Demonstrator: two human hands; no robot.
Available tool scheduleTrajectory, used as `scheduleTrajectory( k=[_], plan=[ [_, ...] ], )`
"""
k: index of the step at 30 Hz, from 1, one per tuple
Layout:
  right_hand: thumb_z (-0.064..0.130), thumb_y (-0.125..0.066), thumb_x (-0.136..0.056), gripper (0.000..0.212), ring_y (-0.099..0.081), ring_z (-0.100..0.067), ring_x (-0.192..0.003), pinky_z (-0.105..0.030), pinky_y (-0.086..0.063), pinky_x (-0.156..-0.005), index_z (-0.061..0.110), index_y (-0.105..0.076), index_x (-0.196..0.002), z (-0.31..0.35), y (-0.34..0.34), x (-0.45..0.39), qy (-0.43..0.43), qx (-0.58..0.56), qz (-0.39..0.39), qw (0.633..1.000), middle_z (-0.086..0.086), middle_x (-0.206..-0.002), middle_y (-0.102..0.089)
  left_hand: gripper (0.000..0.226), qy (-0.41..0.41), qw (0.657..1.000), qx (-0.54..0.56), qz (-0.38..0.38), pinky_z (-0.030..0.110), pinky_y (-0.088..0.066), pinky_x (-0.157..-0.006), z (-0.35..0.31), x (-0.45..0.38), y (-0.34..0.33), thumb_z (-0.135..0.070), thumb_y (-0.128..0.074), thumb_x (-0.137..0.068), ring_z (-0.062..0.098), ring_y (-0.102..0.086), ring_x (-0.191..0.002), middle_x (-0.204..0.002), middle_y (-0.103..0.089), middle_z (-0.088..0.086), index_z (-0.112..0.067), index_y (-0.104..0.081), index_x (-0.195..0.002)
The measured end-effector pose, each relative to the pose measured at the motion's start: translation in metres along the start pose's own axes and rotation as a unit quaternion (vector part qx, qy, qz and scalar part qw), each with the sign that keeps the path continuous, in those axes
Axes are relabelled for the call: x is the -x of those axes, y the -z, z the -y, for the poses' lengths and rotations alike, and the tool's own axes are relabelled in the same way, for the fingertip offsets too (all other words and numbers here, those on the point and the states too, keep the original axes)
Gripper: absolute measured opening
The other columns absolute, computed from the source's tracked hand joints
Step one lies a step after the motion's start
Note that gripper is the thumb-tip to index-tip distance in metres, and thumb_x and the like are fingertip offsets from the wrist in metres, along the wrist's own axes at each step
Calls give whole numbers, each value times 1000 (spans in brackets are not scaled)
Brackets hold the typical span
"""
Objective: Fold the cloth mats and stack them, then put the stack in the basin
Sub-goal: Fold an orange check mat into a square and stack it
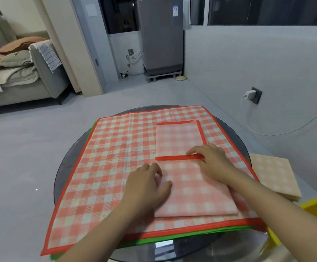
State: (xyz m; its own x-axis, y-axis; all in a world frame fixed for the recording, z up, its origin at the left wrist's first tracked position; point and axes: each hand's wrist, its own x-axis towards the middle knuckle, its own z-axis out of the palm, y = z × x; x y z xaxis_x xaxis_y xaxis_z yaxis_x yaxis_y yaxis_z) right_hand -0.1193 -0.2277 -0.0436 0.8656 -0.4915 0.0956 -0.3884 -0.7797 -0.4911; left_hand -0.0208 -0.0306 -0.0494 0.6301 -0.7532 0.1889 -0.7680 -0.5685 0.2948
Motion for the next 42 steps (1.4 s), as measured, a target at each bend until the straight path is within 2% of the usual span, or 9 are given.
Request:
scheduleTrajectory(
  k=[5, 9, 13, 16, 20, 26, 36, 39, 42],
  plan=[
    [10, -45, -93, 36, -44, -14, -111, -26, -35, -96, 32, -61, -117, -7, -4, -4, 28, -4, -12, 1000, 7, -113, -59, 42, -15, 1000, 13, -23, 23, -34, -93, -7, -1, -10, -52, -43, -86, 12, -39, -110, -125, -44, -3, -22, -49, -114],
    [14, -44, -96, 34, -43, -16, -110, -25, -35, -95, 29, -58, -123, -4, -7, -2, 36, 22, -22, 999, 4, -115, -57, 64, -27, 995, 23, 96, 36, -3, -118, -15, -4, -11, -51, -29, -94, 19, 3, -146, -159, 3, 1, -22, -17, -150],
    [16, -39, -98, 39, -29, -23, -132, -34, -13, -114, 28, -46, -135, 8, -8, 9, 30, 139, -37, 989, 1, -137, -44, 77, -36, 987, -43, 149, 38, 13, -116, -18, -6, -20, -59, -6, -83, 22, 25, -142, -155, 24, 4, -25, 8, -150],
    [19, -27, -101, 49, 3, -19, -146, -33, 16, -112, 21, -19, -149, 24, -17, 30, 60, 181, -6, 982, 0, -159, -8, 75, -39, 986, -68, 145, 39, 12, -118, -16, -7, -25, -58, -2, -83, 23, 25, -142, -155, 25, 6, -25, 12, -150],
    [42, -9, -100, 55, 17, -8, -143, -25, 18, -109, 25, 9, -150, 28, -29, 51, 26, 151, 90, 984, 5, -157, 16, 72, -42, 986, -80, 140, 37, 13, -117, -17, -7, -26, -55, 2, -83, 22, 24, -142, -155, 25, 5, -26, 14, -148],
    [52, -5, -96, 62, 19, -9, -142, -27, 15, -113, 24, 13, -149, 3, -21, 50, -17, 169, 88, 981, 6, -156, 19, 66, -46, 984, -90, 147, 37, 12, -118, -16, -6, -25, -54, 0, -91, 21, 25, -142, -153, 29, 4, -26, 16, -148],
    [54, -10, -97, 66, 13, -16, -145, -34, 13, -116, 20, 9, -150, -7, -10, 46, -62, 161, 80, 982, 0, -158, 11, 66, -37, 986, -87, 137, 40, -2, -120, -19, -9, -17, -55, -16, -96, 22, 6, -147, -159, 7, 4, -22, 0, -151],
    [50, -23, -98, 63, -1, -17, -147, -35, 7, -117, 17, -13, -150, -4, -2, 39, -16, 180, 42, 983, -1, -159, -8, 58, -46, 992, -98, 68, 38, -17, -116, -23, -17, -13, -51, -21, -96, 21, -27, -140, -153, -29, 3, -18, -34, -143],
    [31, -41, -98, 47, -25, -15, -139, -29, -15, -116, 17, -36, -143, 0, 3, 29, 47, 105, 17, 993, 2, -149, -34, 43, -54, 996, -68, 1, 33, -28, -104, -24, -27, -9, -42, -31, -97, 17, -45, -117, -128, -52, -1, -17, -59, -116]
  ],
)
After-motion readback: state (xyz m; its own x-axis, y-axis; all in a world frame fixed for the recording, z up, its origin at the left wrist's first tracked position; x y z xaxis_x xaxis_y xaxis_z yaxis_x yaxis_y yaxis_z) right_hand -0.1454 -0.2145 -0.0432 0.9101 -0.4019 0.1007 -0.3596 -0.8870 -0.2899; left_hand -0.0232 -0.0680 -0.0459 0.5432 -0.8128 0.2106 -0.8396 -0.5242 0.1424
